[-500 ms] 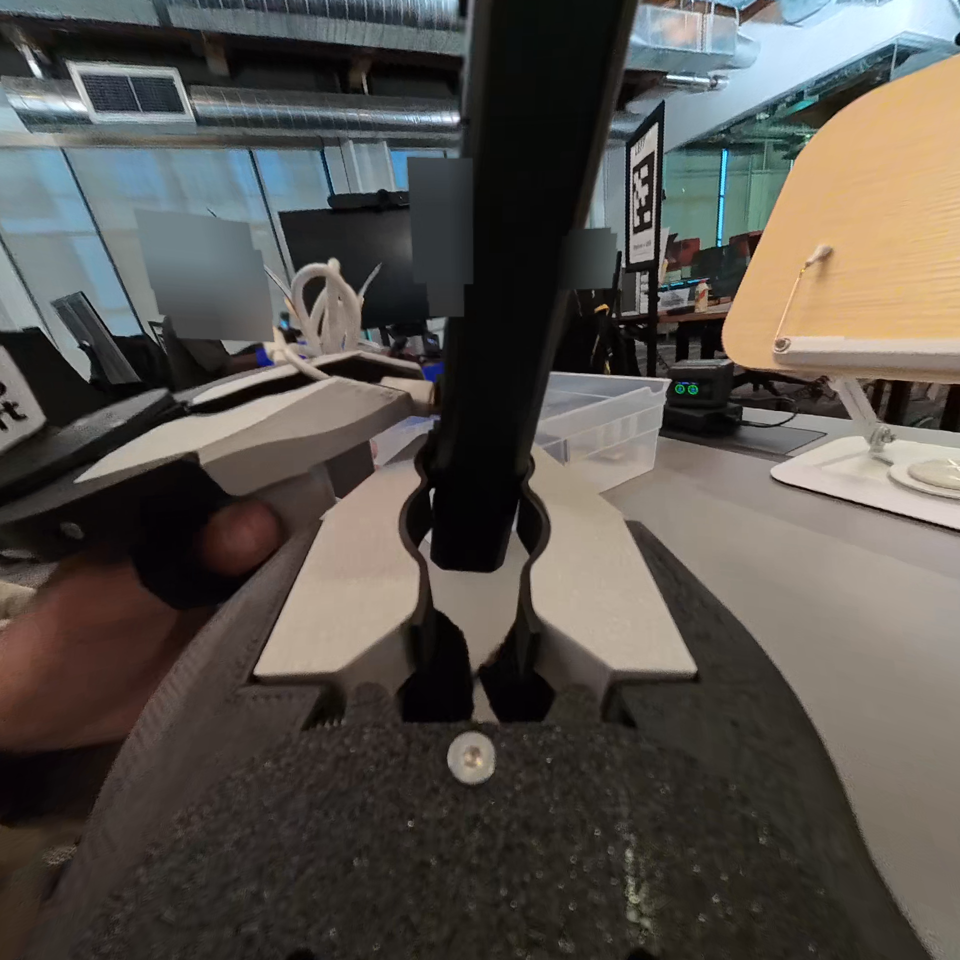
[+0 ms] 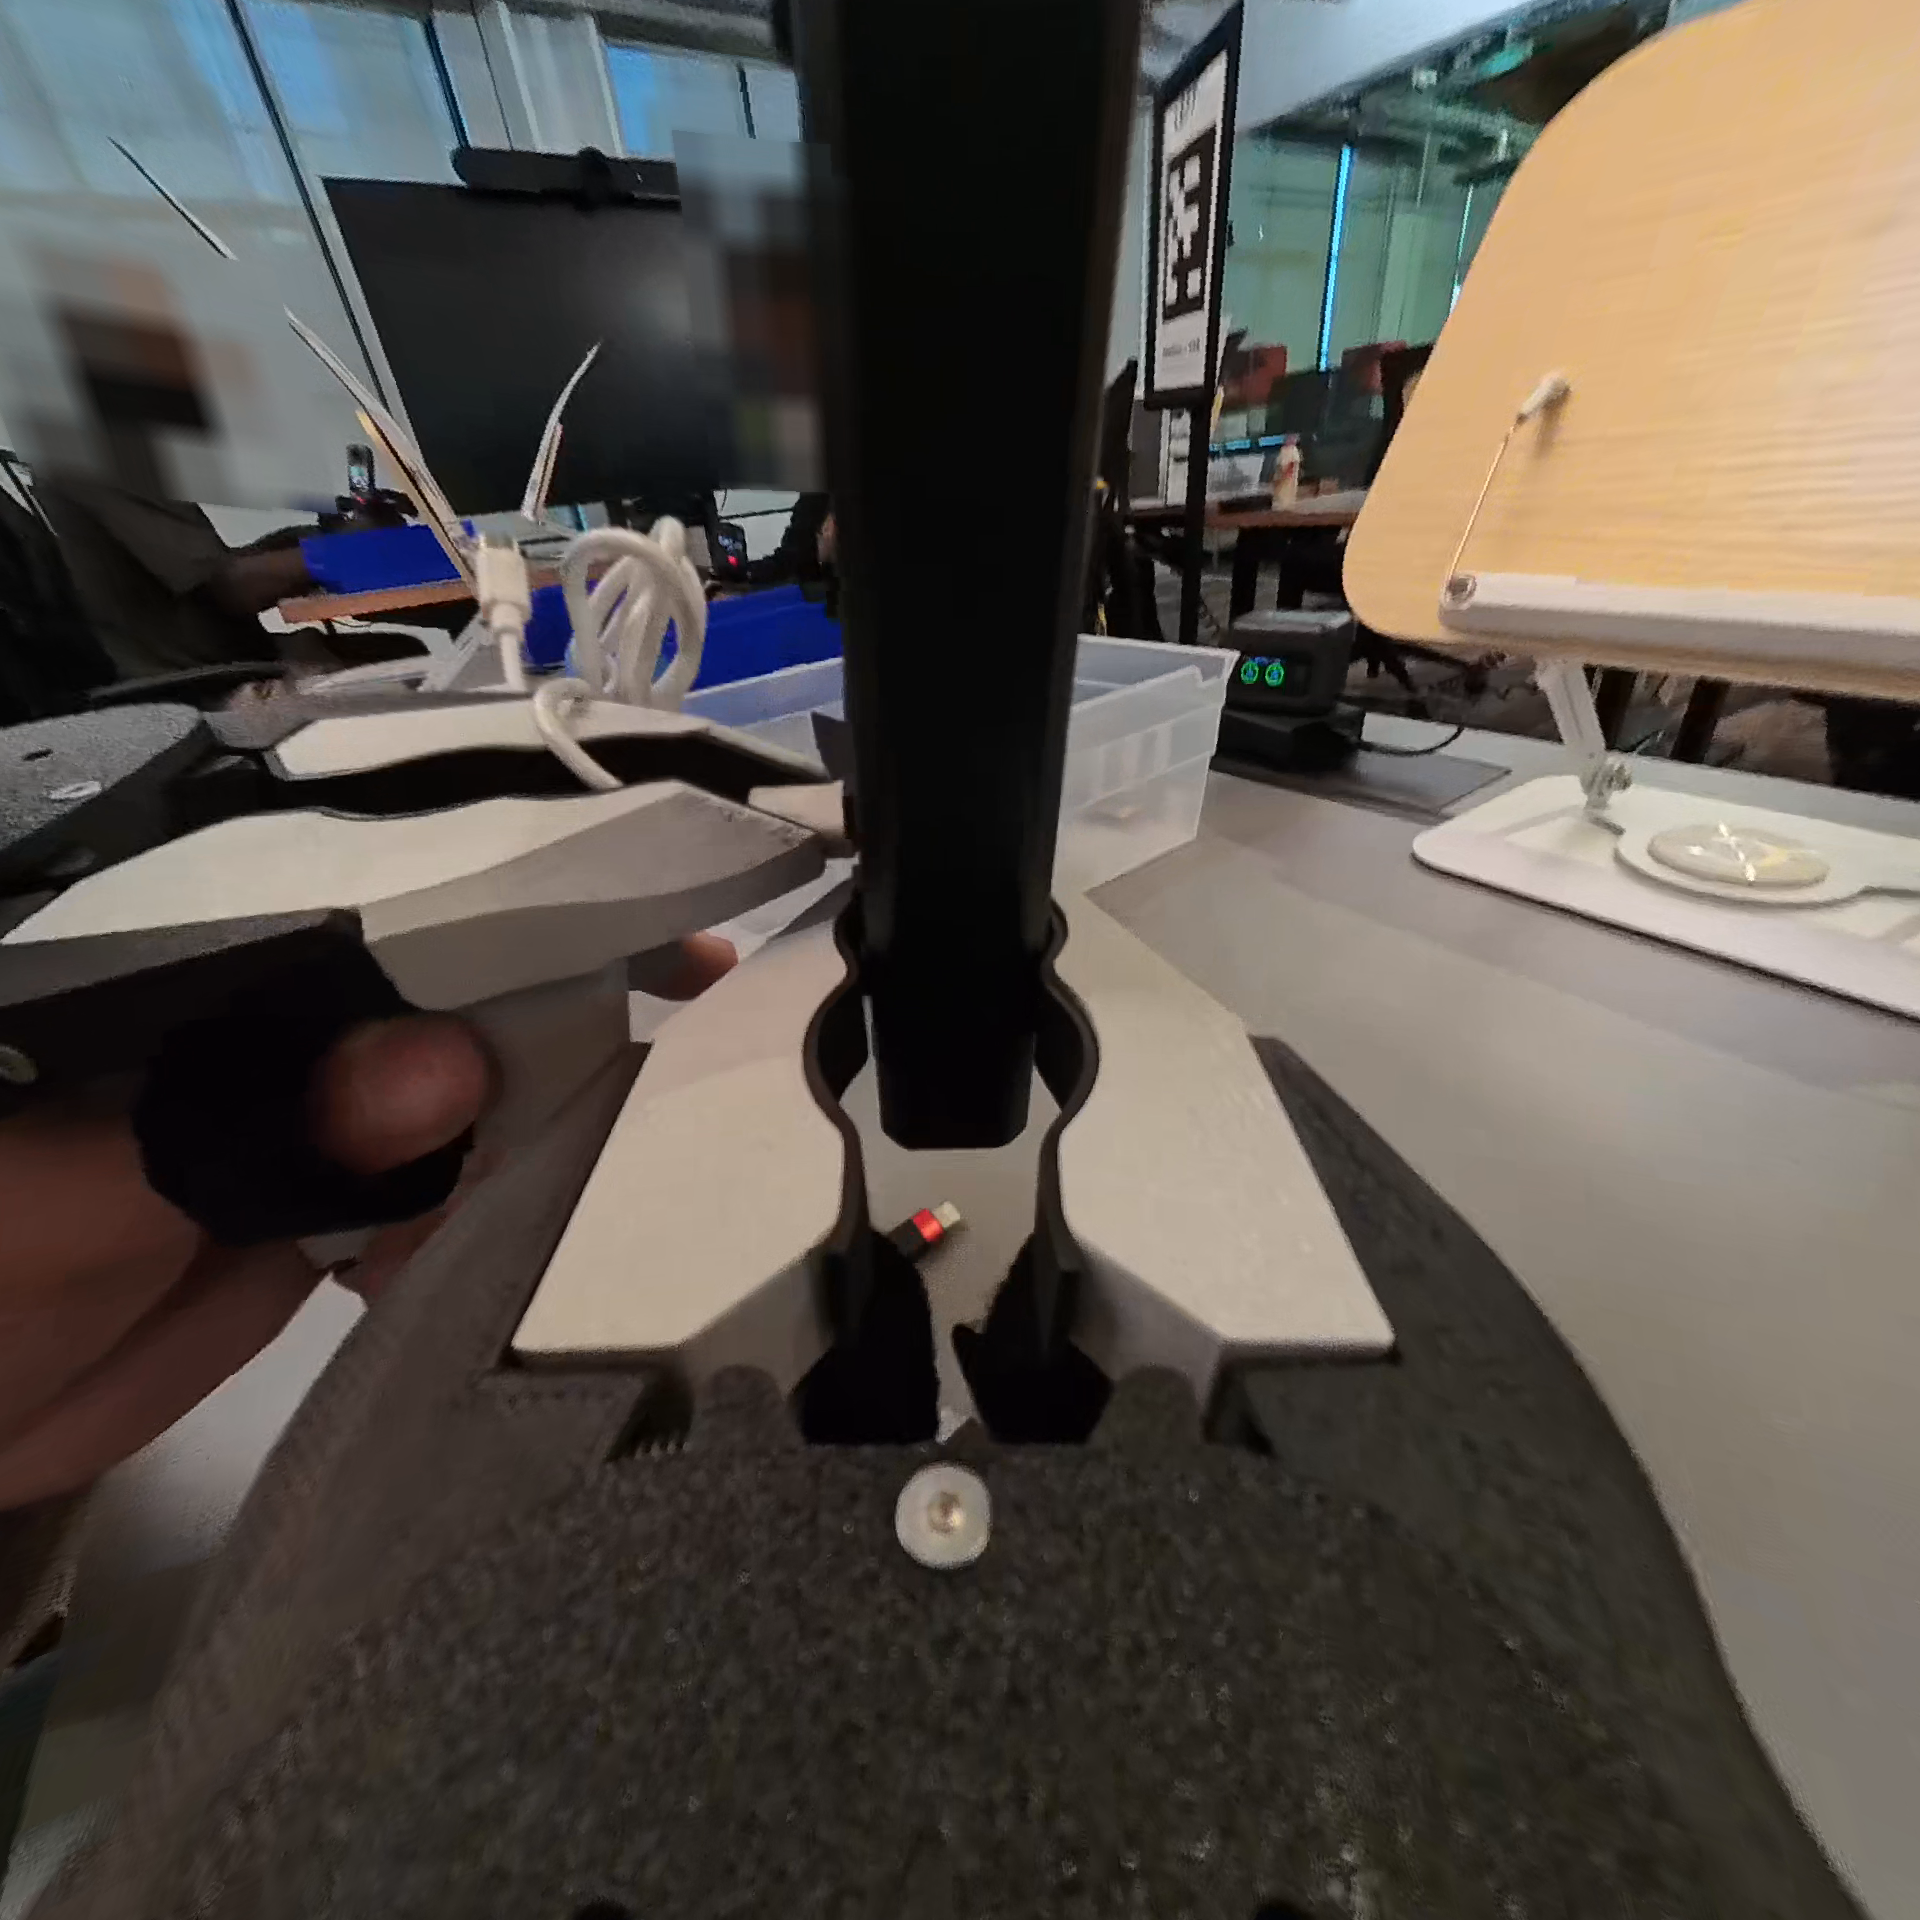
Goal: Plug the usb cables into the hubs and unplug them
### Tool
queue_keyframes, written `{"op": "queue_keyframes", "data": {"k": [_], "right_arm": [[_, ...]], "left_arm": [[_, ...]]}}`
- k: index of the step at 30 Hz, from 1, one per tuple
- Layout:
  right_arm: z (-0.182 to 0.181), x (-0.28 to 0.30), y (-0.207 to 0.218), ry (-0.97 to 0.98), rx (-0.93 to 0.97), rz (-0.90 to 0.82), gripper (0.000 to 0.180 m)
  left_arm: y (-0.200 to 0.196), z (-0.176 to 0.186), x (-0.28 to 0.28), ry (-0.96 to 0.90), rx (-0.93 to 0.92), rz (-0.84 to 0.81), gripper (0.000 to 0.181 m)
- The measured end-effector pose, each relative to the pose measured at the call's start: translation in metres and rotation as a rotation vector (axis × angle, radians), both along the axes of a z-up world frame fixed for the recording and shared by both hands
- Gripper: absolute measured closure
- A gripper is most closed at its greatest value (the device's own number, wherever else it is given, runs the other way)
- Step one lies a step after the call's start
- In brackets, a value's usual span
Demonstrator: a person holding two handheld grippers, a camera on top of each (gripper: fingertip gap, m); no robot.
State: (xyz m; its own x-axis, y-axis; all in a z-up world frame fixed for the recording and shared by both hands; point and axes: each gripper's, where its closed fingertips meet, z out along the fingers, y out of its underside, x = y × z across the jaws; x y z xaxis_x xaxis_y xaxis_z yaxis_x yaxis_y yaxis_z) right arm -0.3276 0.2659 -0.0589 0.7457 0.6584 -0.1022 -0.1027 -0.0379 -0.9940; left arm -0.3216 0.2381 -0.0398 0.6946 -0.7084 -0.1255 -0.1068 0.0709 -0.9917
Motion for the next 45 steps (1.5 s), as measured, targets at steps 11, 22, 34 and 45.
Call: {"op": "queue_keyframes", "data": {"k": [11,22,34,45], "right_arm": [[-0.001,0.003,0.002,0.020,-0.045,0.042,0.153],[-0.009,0.001,-0.002,-0.019,-0.102,0.078,0.153],[-0.016,0.003,0.002,-0.060,-0.061,0.028,0.152],[-0.004,-0.002,-0.012,-0.011,-0.115,0.280,0.132]], "left_arm": [[-0.006,0.002,-0.004,0.020,0.046,0.033,0.169],[-0.006,-0.001,-0.005,0.036,0.052,0.019,0.174],[-0.002,-0.009,-0.005,-0.021,-0.062,0.007,0.174],[0.001,-0.011,-0.014,0.082,0.003,0.013,0.175]]}}
